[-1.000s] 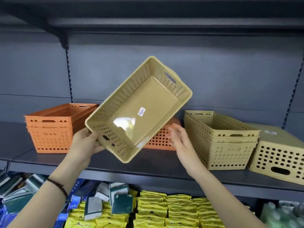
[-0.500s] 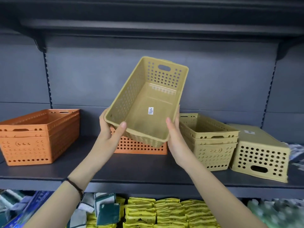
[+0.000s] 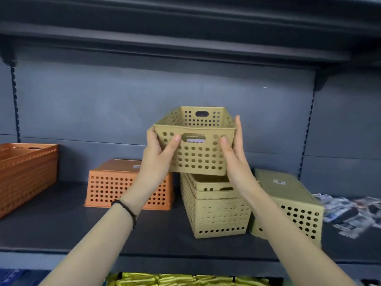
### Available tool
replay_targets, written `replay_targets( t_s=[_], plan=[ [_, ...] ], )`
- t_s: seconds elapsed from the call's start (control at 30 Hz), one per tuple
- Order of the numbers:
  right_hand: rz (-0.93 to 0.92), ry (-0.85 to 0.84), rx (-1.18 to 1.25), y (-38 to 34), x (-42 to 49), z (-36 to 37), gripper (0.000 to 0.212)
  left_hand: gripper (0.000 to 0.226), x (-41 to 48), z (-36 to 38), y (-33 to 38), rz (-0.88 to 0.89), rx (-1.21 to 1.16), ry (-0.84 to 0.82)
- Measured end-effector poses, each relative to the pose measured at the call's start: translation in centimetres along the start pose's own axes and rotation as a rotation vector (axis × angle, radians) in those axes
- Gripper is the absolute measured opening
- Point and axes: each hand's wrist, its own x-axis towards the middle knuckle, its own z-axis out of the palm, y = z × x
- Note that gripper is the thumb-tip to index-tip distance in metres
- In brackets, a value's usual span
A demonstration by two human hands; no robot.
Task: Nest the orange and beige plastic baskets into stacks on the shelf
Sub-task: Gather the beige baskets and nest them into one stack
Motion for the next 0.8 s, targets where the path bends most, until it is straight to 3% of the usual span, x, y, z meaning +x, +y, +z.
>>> replay_targets(
  t_s=[0.1,0.23,0.4,0.6,0.7,0.8],
  plan=[
    [-0.022,0.051,-0.027,0.5,0.4,-2.9,0.061,0.041,0.0,2.7,-0.5,0.002,-0.034,-0.067],
    [0.053,0.056,-0.007,1.5,1.8,-6.6,0.047,0.061,-0.1,5.1,-1.4,0.018,0.022,-0.167],
    [0.16,0.016,-0.015,3.8,2.2,-9.5,0.059,0.065,-1.7,7.1,-1.9,0.042,0.161,-0.17],
    [0.2,-0.027,-0.087,4.6,1.7,-10.1,0.054,0.073,-3.3,6.8,-2.7,-0.042,0.22,-0.062],
    [0.237,-0.067,-0.154,4.9,1.2,-10.0,0.062,0.075,-3.5,5.9,-2.8,-0.069,0.243,-0.084],
    [0.254,-0.052,-0.222,5.9,0.3,-10.1,0.053,0.067,-3.9,5.5,-2.7,-0.109,0.296,-0.129]
  ],
)
